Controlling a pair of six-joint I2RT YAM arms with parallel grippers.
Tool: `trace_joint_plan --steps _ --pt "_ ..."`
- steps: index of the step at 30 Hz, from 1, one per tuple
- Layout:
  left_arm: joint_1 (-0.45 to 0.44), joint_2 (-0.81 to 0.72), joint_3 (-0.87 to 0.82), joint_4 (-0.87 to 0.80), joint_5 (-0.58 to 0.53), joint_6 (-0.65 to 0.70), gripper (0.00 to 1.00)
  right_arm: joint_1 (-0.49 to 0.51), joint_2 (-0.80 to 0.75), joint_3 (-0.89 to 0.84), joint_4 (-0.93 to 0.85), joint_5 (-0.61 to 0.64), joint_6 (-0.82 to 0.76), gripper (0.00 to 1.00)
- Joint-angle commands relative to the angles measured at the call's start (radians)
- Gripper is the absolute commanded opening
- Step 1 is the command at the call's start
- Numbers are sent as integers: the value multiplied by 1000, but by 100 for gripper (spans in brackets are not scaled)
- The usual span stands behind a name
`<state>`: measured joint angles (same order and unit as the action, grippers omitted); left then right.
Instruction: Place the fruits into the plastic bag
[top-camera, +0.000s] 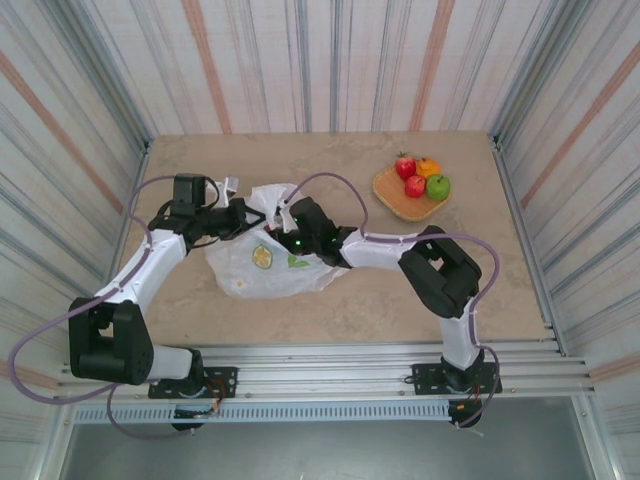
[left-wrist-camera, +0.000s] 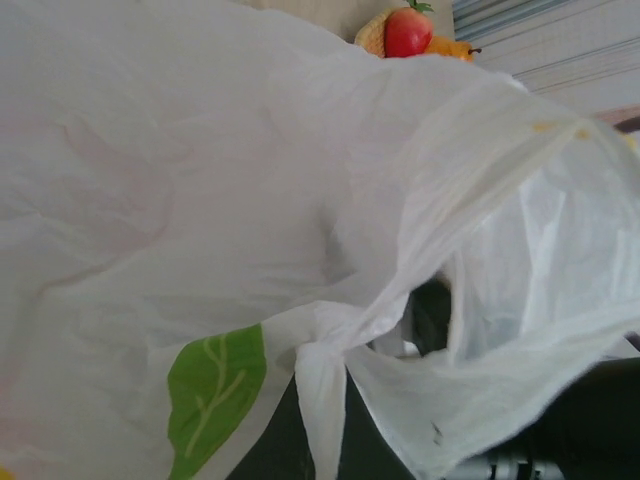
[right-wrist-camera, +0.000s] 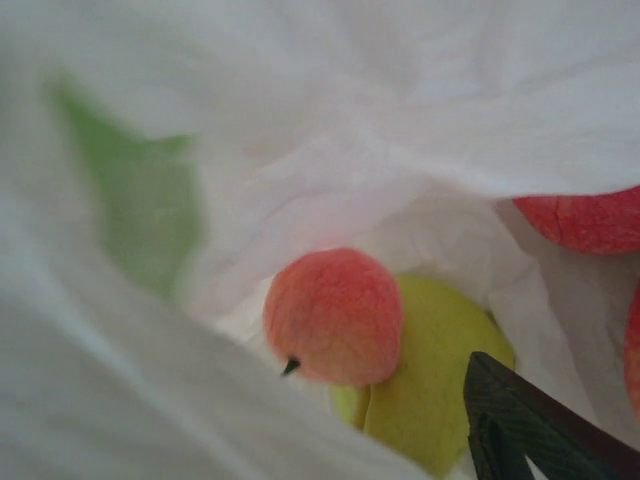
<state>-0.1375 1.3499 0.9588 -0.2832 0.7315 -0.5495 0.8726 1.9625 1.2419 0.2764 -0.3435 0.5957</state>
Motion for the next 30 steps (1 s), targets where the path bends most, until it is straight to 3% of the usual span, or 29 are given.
trace_joint_plan --steps 1,6,15,27,30 --pt "4 -21 -2 -11 -9 25 0 -8 -91 -17 -37 -15 -69 80" --pt "10 -19 -2 -14 -11 28 0 -40 -178 -92 -60 8 -87 83" --pt "24 -9 -2 -12 -9 26 0 -49 -266 -192 -95 161 -53 84" --pt "24 -10 -6 -18 -43 55 0 -82 -459 -371 93 303 -13 85" --pt "24 -6 -3 -16 -41 56 0 -82 -484 -364 105 421 36 87"
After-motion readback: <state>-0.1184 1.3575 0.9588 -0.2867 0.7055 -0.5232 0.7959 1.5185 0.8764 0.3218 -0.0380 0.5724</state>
